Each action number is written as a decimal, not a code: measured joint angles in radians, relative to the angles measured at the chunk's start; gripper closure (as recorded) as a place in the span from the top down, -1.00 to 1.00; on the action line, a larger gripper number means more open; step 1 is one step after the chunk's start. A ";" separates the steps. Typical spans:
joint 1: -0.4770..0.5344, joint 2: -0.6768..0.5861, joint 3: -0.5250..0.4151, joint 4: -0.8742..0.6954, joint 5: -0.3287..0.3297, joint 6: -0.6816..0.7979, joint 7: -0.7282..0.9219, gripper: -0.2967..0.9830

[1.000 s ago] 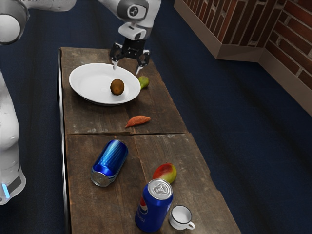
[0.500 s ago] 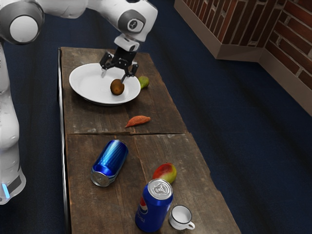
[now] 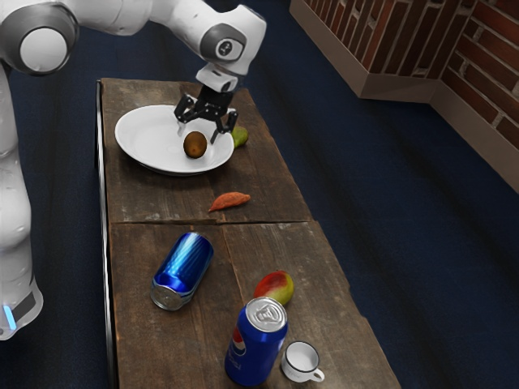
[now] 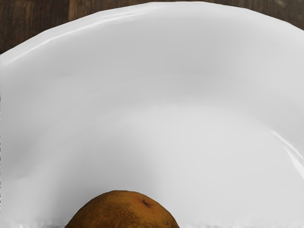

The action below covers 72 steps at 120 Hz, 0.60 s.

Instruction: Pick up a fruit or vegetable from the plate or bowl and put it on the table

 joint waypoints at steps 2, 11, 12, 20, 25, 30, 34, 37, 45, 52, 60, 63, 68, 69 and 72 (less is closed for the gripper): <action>0.003 0.000 0.000 -0.001 -0.001 0.003 0.000 0.54; 0.012 0.001 0.001 -0.007 -0.002 0.017 0.000 0.54; 0.012 0.001 0.001 -0.008 -0.003 0.019 -0.001 0.54; 0.016 0.002 0.001 -0.015 -0.003 0.033 -0.001 0.54; 0.016 0.002 0.002 -0.017 -0.004 0.040 -0.001 0.54; 0.015 0.005 0.002 -0.018 -0.004 0.046 -0.001 0.54; 0.015 0.010 0.002 -0.018 -0.004 0.051 -0.001 0.54; 0.014 0.012 0.002 -0.019 -0.004 0.054 -0.001 0.54; 0.014 0.016 0.003 -0.021 -0.004 0.061 -0.001 0.54; 0.017 0.023 0.003 -0.022 -0.004 0.066 -0.002 0.54; 0.016 0.028 0.010 -0.022 -0.005 0.070 -0.002 0.54; 0.014 0.029 0.015 -0.022 -0.005 0.071 -0.001 0.54; 0.014 0.031 0.019 -0.022 -0.005 0.073 -0.001 0.54; 0.015 0.031 0.020 -0.022 -0.005 0.073 -0.001 0.54; 0.017 0.032 0.021 -0.022 -0.006 0.074 -0.001 0.54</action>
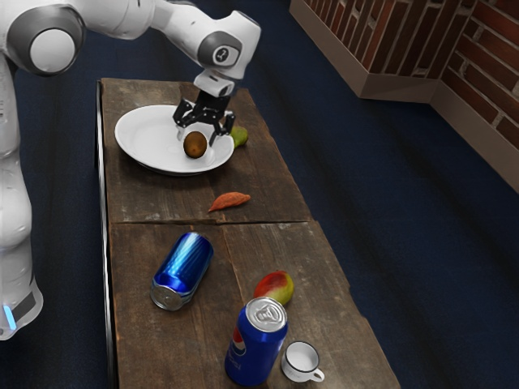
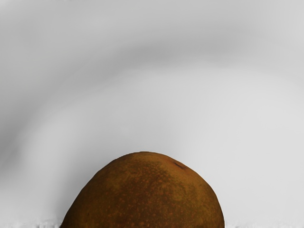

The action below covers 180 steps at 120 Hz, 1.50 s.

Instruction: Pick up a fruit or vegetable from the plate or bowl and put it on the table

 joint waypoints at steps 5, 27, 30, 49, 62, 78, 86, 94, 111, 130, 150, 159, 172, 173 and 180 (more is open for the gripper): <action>0.005 0.003 0.001 0.000 0.000 0.001 0.000 0.54; 0.032 0.013 0.002 0.000 -0.002 0.005 0.000 0.53; 0.035 0.013 0.002 0.000 -0.002 0.005 0.000 0.53; 0.057 0.013 0.002 0.000 -0.002 0.006 0.000 0.53; 0.071 0.014 0.002 0.000 -0.006 0.006 0.001 0.53; 0.088 0.017 0.001 0.000 -0.016 0.014 0.002 0.42; 0.098 0.019 -0.001 0.000 -0.020 0.019 0.002 0.37; 0.106 0.021 -0.002 0.000 -0.024 0.024 0.002 0.35; 0.121 0.021 -0.002 0.000 -0.031 0.031 0.003 0.33; 0.136 0.018 -0.002 0.000 -0.033 0.037 0.003 0.33; 0.152 0.018 -0.002 0.000 -0.034 0.040 0.003 0.38; 0.159 0.019 -0.003 0.001 -0.035 0.040 0.001 0.45; 0.168 0.018 -0.003 0.001 -0.035 0.040 0.000 0.49; 0.169 0.018 -0.003 0.001 -0.035 0.040 0.000 0.50; 0.175 0.018 -0.004 0.002 -0.036 0.040 -0.001 0.51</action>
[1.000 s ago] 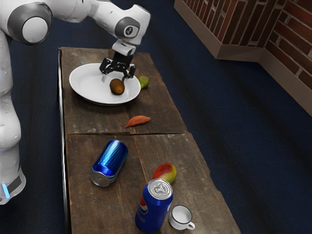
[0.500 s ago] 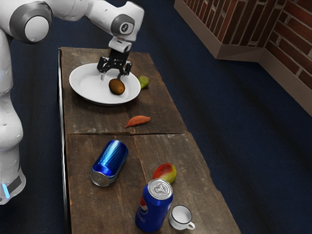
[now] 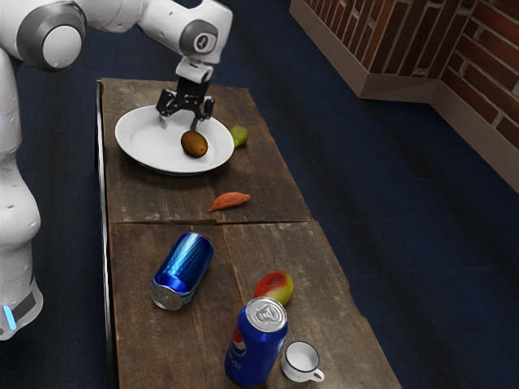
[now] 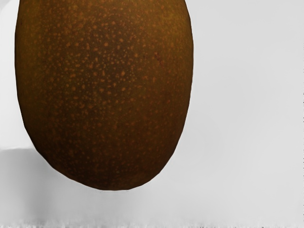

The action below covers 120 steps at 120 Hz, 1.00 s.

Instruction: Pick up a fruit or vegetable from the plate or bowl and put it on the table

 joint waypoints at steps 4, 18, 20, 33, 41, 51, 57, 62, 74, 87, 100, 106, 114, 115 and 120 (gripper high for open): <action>0.003 0.000 -0.001 0.001 0.000 0.000 0.000 0.51; 0.014 -0.001 -0.003 0.000 0.000 0.000 -0.002 0.53; 0.015 -0.001 -0.003 0.000 0.000 0.000 -0.002 0.53; 0.023 -0.001 -0.005 0.001 0.000 0.000 -0.004 0.53; 0.027 -0.003 -0.005 0.002 0.000 -0.001 -0.005 0.53; 0.029 -0.004 -0.005 0.002 0.000 -0.001 -0.006 0.53; 0.030 -0.005 -0.005 0.002 0.000 0.000 -0.007 0.54; 0.029 -0.006 -0.005 0.002 0.000 0.000 -0.008 0.54; 0.021 -0.008 -0.005 0.002 0.000 0.000 -0.010 0.54; 0.000 -0.011 -0.005 0.002 0.000 0.000 -0.012 0.54; -0.040 -0.015 -0.005 0.002 0.000 0.000 -0.015 0.54; -0.067 -0.017 -0.005 0.001 0.000 0.000 -0.016 0.54; -0.114 -0.019 -0.005 0.000 0.000 -0.001 -0.018 0.54; -0.120 -0.019 -0.005 0.000 0.000 -0.001 -0.018 0.54; -0.155 -0.019 -0.004 0.000 0.000 -0.001 -0.019 0.54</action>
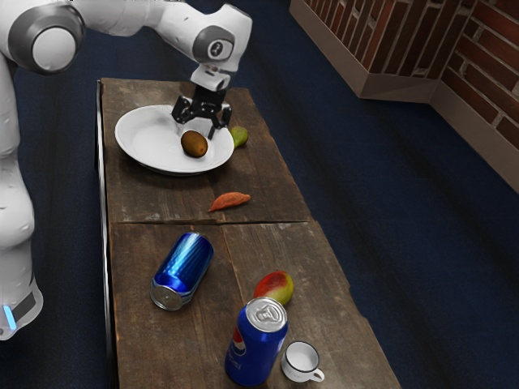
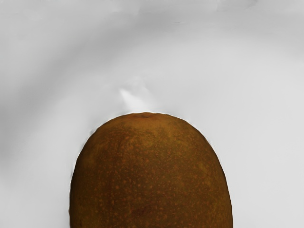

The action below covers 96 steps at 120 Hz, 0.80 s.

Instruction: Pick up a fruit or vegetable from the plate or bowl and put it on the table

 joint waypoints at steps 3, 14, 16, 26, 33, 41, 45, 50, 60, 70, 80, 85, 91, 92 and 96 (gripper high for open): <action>-0.022 0.000 0.000 0.000 0.000 0.000 -0.001 0.54; -0.091 0.000 -0.003 0.000 0.002 0.000 -0.005 0.54; -0.091 0.001 -0.006 0.000 0.004 0.001 -0.007 0.55; -0.085 0.001 -0.003 0.000 0.003 0.001 -0.009 0.56; -0.079 0.001 0.000 0.000 0.003 0.001 -0.010 0.55; -0.073 0.000 0.003 -0.001 0.002 0.000 -0.011 0.54; -0.072 0.000 0.005 -0.001 0.001 -0.001 -0.011 0.54; -0.071 0.000 0.006 -0.001 0.001 -0.002 -0.011 0.54; -0.073 0.000 0.008 -0.002 0.000 -0.004 -0.011 0.54; -0.077 0.000 0.009 -0.002 0.000 -0.004 -0.012 0.54; -0.078 0.002 0.009 -0.002 0.001 -0.003 -0.012 0.54; -0.079 0.003 0.011 -0.002 0.001 -0.003 -0.012 0.54; -0.082 0.004 0.017 -0.002 0.001 -0.002 -0.013 0.55; -0.082 0.005 0.017 -0.002 0.001 -0.002 -0.013 0.55; -0.082 0.005 0.019 -0.002 0.001 -0.001 -0.013 0.54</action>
